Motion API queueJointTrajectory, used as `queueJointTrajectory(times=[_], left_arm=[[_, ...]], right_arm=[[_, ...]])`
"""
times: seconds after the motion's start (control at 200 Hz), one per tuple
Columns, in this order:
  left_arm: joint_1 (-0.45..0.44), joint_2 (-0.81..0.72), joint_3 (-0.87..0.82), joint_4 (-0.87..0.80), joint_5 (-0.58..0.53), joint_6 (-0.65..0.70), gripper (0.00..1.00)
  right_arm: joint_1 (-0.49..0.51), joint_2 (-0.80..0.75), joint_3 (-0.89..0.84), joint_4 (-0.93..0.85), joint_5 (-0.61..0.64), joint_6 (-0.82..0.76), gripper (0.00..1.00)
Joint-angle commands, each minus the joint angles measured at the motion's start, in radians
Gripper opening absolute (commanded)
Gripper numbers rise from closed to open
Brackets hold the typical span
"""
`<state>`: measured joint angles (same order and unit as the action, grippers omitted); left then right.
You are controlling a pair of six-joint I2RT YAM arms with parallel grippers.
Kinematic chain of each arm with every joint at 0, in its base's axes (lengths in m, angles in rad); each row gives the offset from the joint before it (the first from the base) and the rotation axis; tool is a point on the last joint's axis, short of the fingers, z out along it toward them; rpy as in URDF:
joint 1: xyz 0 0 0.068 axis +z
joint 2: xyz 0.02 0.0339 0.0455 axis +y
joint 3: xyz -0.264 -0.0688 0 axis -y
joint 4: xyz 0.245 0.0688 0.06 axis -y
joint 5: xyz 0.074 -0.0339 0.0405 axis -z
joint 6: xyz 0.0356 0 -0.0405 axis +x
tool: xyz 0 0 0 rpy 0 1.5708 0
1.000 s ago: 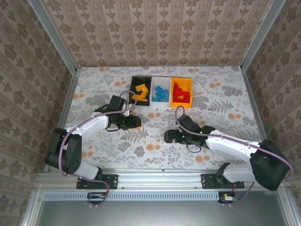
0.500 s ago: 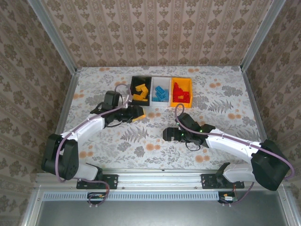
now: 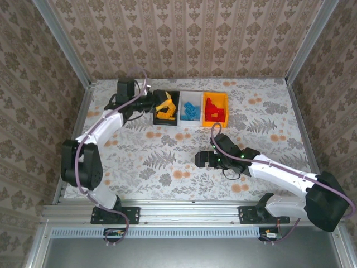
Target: Sort the legos into containers by color
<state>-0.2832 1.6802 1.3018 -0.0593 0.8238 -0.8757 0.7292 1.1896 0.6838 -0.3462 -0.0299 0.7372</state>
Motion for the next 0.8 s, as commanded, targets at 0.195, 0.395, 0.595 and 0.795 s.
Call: queueJointTrajectory(times=[0.195,0.395,0.595,0.795], left_arm=[[0.032,0.275,0.254,-0.186,-0.004,0.106,0.48],[0.033,0.387,0.382,-0.278,-0.066,0.168,0.48],[0.024,0.458,0.513,-0.442,-0.165,0.277,0.48],[0.008,0.515,0.633,-0.585,-0.284,0.370,0.48]], right_arm=[[-0.010,-0.031,0.013,-0.068,0.018,-0.024,0.97],[-0.024,-0.045,0.008,-0.082,0.017,-0.030,0.98],[-0.034,-0.048,0.002,-0.077,0.012,-0.032,0.98],[-0.034,-0.101,-0.040,0.031,0.007,-0.063,1.00]])
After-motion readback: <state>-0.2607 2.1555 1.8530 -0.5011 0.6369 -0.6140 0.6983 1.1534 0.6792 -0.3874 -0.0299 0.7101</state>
